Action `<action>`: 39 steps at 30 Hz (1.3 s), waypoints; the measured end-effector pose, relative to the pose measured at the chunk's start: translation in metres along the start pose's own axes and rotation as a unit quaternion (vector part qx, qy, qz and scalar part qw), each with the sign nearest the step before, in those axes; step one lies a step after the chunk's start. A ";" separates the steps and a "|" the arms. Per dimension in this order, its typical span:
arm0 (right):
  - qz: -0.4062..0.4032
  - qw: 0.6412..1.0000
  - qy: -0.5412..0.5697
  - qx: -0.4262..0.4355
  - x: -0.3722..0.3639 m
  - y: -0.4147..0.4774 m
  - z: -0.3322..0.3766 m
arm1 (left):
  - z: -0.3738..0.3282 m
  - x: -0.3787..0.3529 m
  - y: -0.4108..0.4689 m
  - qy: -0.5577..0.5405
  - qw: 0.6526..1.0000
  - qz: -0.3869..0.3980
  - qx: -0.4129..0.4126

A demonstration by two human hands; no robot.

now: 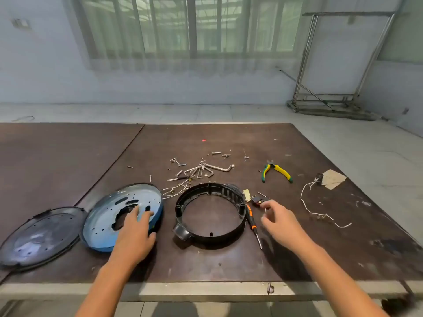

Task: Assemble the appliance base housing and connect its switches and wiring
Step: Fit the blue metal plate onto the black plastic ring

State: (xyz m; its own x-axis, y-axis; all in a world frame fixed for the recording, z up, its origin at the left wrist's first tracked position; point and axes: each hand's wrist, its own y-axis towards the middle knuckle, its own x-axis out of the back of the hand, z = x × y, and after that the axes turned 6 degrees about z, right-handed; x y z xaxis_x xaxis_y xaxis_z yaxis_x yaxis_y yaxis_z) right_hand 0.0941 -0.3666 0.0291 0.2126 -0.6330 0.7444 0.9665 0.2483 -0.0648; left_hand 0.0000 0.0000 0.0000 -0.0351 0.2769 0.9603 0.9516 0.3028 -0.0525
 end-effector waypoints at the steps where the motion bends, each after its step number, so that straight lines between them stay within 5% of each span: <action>1: -0.010 1.000 0.006 -0.006 -0.007 0.012 -0.002 | 0.001 -0.004 0.006 0.012 1.000 0.005 -0.002; 9: 0.005 0.999 -0.025 -0.024 -0.036 0.060 -0.004 | -0.002 -0.006 0.031 0.089 0.996 -0.021 0.007; 13: 0.018 0.998 -0.064 -0.003 -0.039 0.065 -0.012 | -0.004 0.001 0.025 -0.011 0.996 -0.084 0.007; 20: 0.053 0.994 -0.072 -0.067 -0.037 0.071 -0.012 | -0.053 0.032 0.027 -0.021 0.980 -0.158 -0.117; 31: 0.041 0.961 0.231 -0.143 -0.021 0.070 -0.026 | -0.099 0.014 0.037 0.062 0.942 -0.151 -0.292; 39: 0.079 0.995 0.032 -0.059 -0.031 0.067 -0.020 | -0.095 0.010 0.037 0.068 0.936 -0.153 -0.309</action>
State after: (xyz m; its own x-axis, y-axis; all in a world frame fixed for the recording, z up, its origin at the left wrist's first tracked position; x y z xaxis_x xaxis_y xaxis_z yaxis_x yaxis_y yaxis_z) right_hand 0.1552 -0.3447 -0.0116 0.3685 -0.6391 0.6751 0.9295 0.2634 -0.2581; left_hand 0.0644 -0.0730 0.0334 -0.3349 0.1329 0.9328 0.8999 -0.2485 0.3584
